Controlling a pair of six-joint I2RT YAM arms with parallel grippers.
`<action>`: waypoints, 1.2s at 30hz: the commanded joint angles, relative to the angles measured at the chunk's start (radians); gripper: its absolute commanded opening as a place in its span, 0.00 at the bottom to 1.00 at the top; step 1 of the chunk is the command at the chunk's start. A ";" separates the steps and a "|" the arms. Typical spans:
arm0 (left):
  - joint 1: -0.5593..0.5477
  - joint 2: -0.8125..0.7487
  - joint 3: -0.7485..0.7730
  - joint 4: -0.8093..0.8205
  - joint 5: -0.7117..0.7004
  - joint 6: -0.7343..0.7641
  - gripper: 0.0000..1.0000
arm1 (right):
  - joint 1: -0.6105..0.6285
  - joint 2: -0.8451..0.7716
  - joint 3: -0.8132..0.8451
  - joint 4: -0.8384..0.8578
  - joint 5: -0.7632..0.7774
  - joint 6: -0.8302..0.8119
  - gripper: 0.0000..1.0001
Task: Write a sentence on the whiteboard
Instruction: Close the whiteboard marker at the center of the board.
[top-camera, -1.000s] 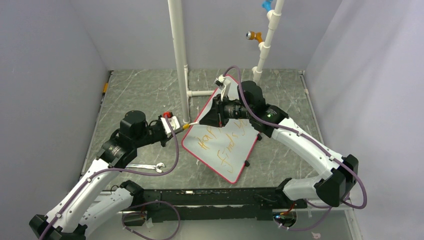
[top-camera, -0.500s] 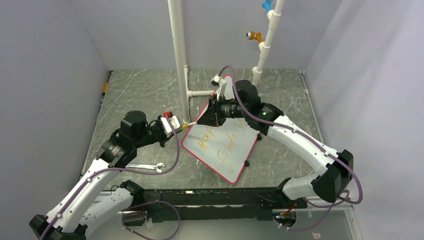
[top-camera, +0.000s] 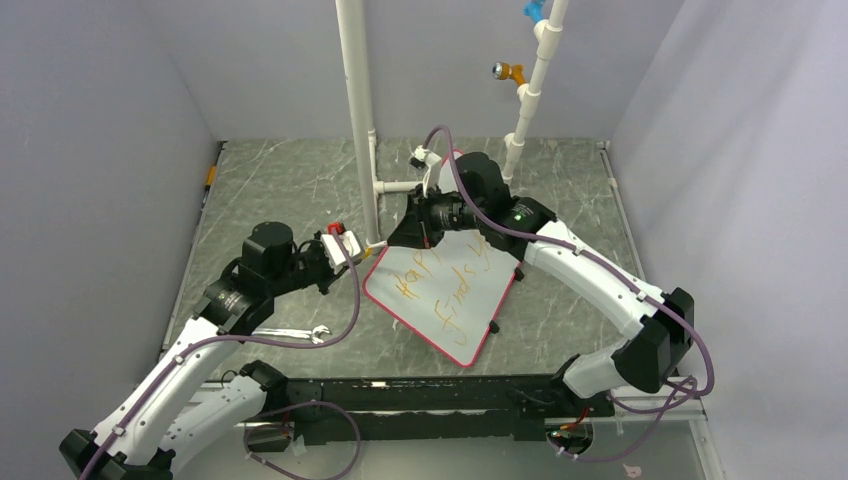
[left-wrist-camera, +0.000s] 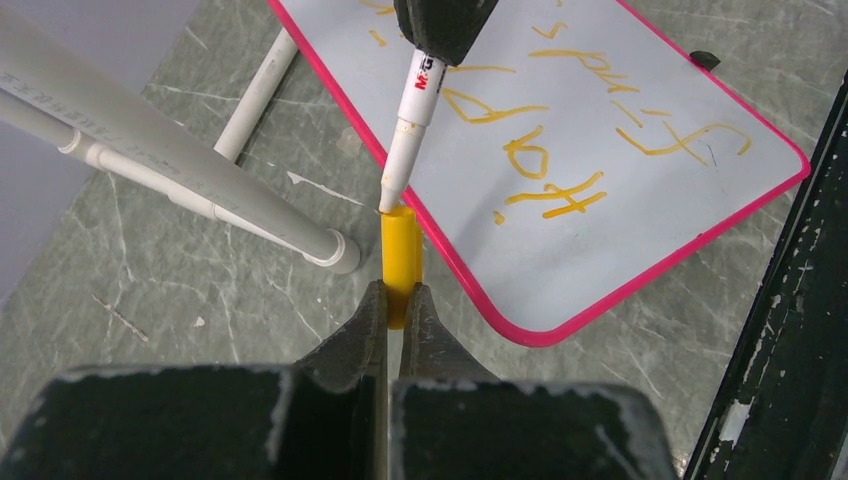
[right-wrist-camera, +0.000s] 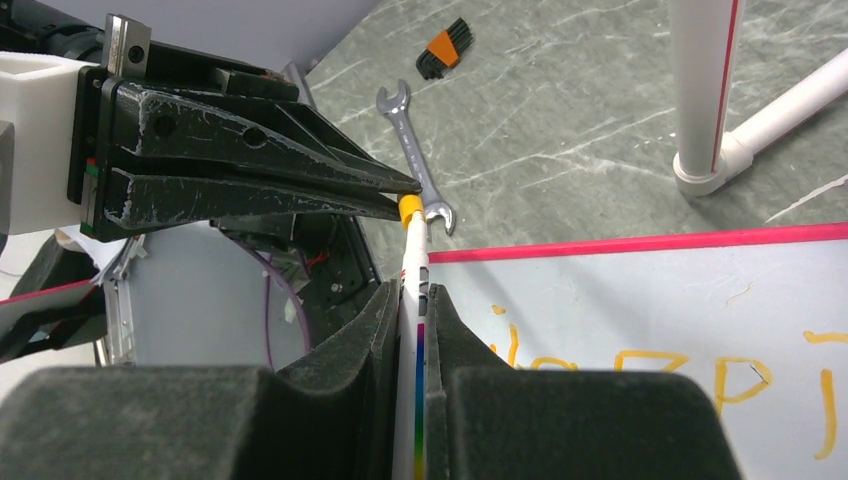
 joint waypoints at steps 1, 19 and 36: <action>-0.013 -0.018 0.011 0.100 0.082 -0.010 0.00 | 0.024 0.014 0.013 0.010 -0.004 -0.020 0.00; -0.013 -0.109 -0.032 0.150 0.133 -0.005 0.00 | 0.022 -0.042 -0.047 0.044 -0.031 -0.017 0.00; -0.013 -0.152 -0.055 0.169 0.150 0.003 0.00 | 0.008 -0.102 -0.045 0.077 -0.107 0.004 0.00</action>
